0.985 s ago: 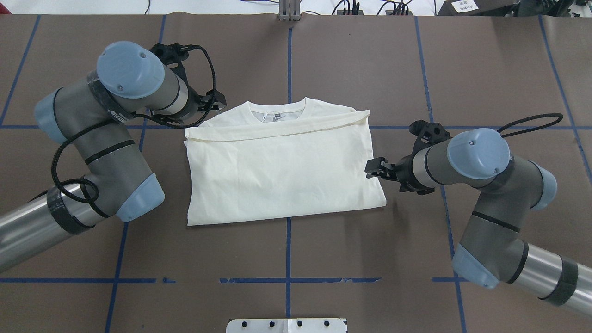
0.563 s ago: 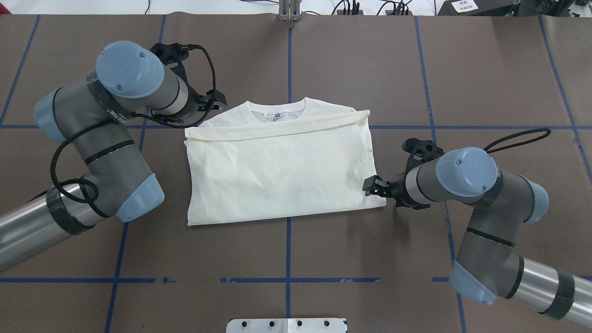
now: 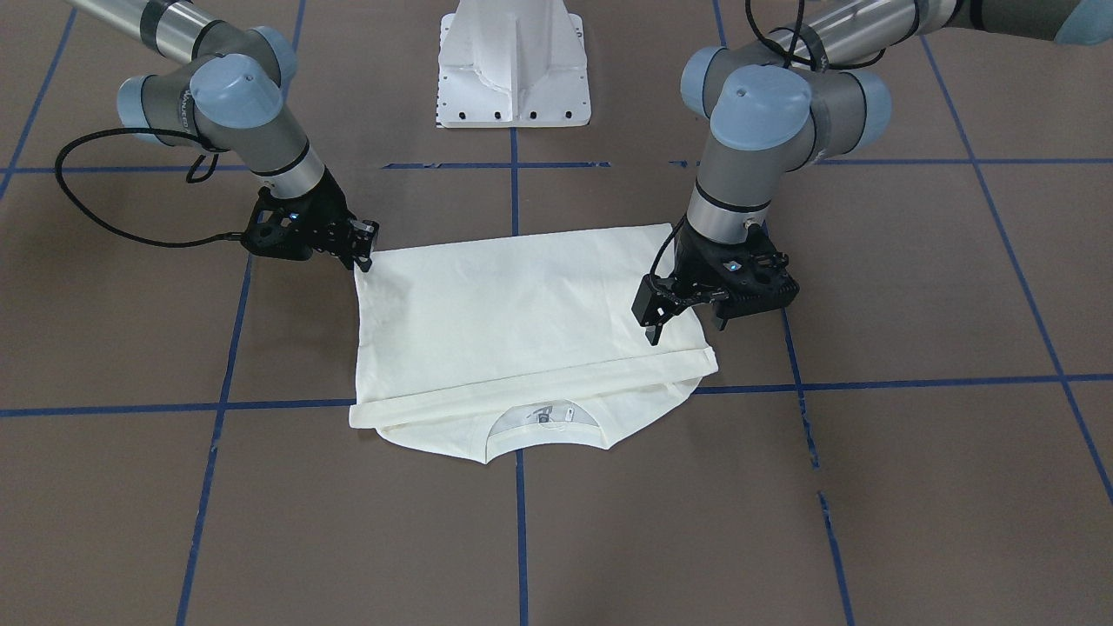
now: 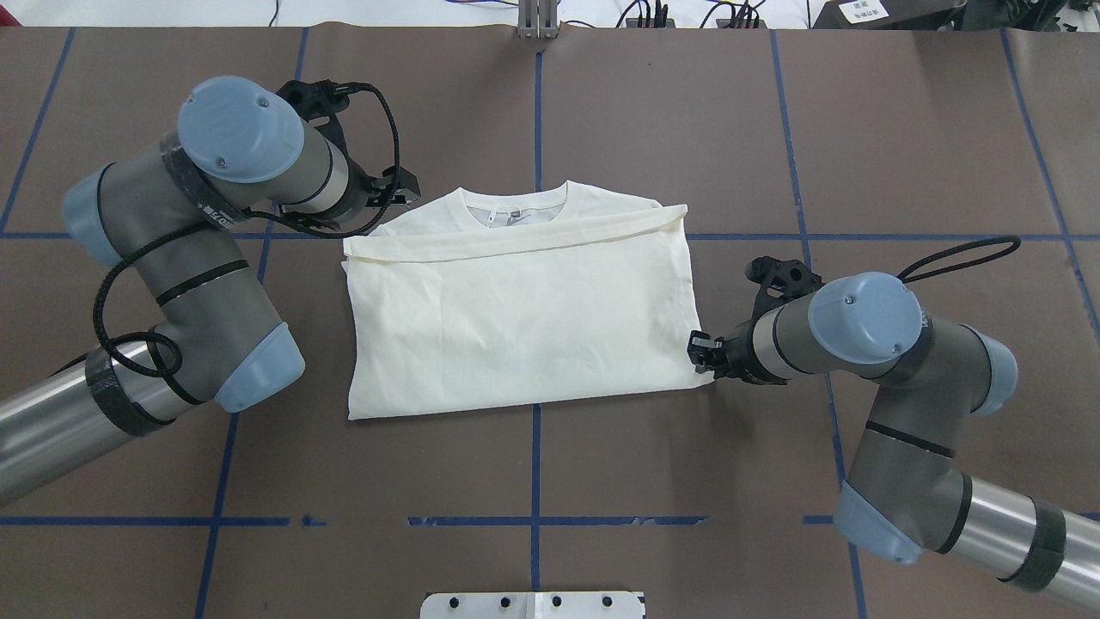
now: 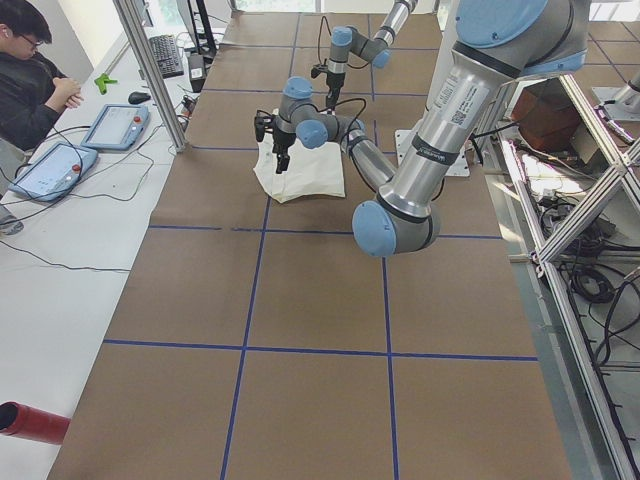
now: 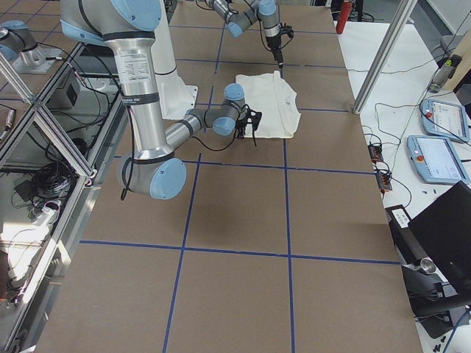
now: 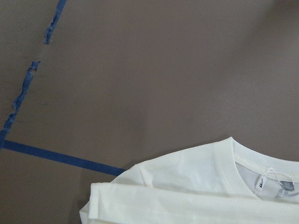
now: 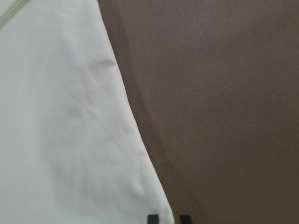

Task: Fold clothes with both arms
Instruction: 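Release the collar edge and lower the right gripper to the shirt's side, then drag the shirt with the right gripper toward the robot, rotating it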

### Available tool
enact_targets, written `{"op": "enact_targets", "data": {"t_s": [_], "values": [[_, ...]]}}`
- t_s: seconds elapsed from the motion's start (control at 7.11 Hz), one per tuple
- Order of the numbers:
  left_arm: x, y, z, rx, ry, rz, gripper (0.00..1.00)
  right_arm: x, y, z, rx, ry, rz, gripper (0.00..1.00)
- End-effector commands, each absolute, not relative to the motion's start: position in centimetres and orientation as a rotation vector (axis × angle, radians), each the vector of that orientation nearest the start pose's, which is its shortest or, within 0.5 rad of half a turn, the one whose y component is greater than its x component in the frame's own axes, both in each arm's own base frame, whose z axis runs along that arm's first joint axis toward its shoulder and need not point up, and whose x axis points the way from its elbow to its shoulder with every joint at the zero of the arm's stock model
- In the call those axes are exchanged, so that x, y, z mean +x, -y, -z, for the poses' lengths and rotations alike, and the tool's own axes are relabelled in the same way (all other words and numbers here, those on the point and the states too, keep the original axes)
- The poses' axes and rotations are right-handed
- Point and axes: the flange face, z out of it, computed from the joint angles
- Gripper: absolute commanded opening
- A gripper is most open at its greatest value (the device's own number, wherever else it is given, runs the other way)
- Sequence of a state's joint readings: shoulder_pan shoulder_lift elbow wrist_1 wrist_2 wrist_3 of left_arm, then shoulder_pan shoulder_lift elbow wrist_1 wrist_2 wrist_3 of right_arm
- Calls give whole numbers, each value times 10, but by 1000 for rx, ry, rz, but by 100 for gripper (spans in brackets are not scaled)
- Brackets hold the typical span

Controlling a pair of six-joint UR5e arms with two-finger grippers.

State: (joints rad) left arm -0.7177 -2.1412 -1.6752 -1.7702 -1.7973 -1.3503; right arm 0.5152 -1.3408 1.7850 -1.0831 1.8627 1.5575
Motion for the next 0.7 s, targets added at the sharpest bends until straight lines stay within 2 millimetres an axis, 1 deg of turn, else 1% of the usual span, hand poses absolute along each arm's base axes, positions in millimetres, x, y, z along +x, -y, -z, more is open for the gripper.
{"op": "enact_targets", "data": {"t_s": [0.0, 0.14, 0.42, 0.56], "values": [[435, 527, -261, 206, -877, 367, 100, -446, 382, -382, -16, 977, -335, 0], [436, 526, -261, 200, -879, 372, 100, -433, 365, -392, -15, 966, -327, 0], [437, 524, -260, 192, -884, 385, 100, -396, 268, -399, -90, 952, -218, 0], [438, 522, -257, 186, -892, 395, 100, -384, 218, -402, -157, 928, -184, 0]]}}
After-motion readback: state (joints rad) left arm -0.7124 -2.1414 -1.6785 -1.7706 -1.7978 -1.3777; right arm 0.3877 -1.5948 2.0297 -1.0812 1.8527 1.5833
